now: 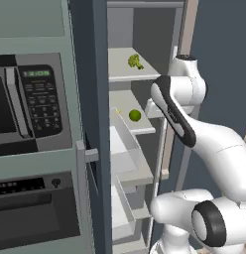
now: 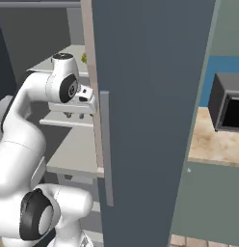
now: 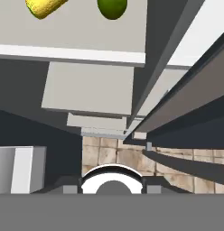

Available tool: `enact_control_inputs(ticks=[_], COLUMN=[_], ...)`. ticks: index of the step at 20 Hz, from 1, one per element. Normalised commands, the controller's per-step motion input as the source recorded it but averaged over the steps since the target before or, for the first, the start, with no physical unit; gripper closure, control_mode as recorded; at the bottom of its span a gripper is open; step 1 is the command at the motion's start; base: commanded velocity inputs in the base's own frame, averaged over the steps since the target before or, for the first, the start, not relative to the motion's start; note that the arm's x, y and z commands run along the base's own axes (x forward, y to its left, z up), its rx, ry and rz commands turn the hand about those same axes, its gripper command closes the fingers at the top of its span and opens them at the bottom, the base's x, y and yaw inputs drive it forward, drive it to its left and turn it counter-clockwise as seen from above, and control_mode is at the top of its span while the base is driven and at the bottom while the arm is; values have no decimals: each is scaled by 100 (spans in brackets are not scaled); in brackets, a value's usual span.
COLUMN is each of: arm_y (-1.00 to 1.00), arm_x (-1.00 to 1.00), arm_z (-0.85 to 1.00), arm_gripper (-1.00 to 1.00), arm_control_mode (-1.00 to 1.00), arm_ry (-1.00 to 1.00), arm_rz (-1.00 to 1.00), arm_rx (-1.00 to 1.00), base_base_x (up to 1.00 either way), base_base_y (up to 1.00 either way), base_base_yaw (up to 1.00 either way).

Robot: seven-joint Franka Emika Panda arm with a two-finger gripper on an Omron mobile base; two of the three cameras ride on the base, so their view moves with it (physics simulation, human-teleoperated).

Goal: Take the kiwi and broccoli from the highest rack and move them to the second highest rack where the corn and lime are located, to maximize freezer space. Close the freezer door after rearranging.

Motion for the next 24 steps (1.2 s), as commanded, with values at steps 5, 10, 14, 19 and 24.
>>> enact_control_inputs(ticks=[5, 10, 14, 19, 24], arm_y=[0, 0, 0, 0, 0], arm_x=[0, 0, 0, 0, 0], arm_z=[0, 0, 0, 0, 0], arm_gripper=[-100, -100, -100, -100, -100], arm_control_mode=[100, 100, 100, 100, 100], arm_ry=[-1, 0, 0, 0, 0], arm_rz=[0, 0, 0, 0, 0], arm_rx=[0, 0, 0, 0, 0], base_base_x=[-37, -25, 0, 10, 36], base_base_y=[-4, -2, -14, -22, -22], base_base_yaw=[1, 25, 38, 16, 2])
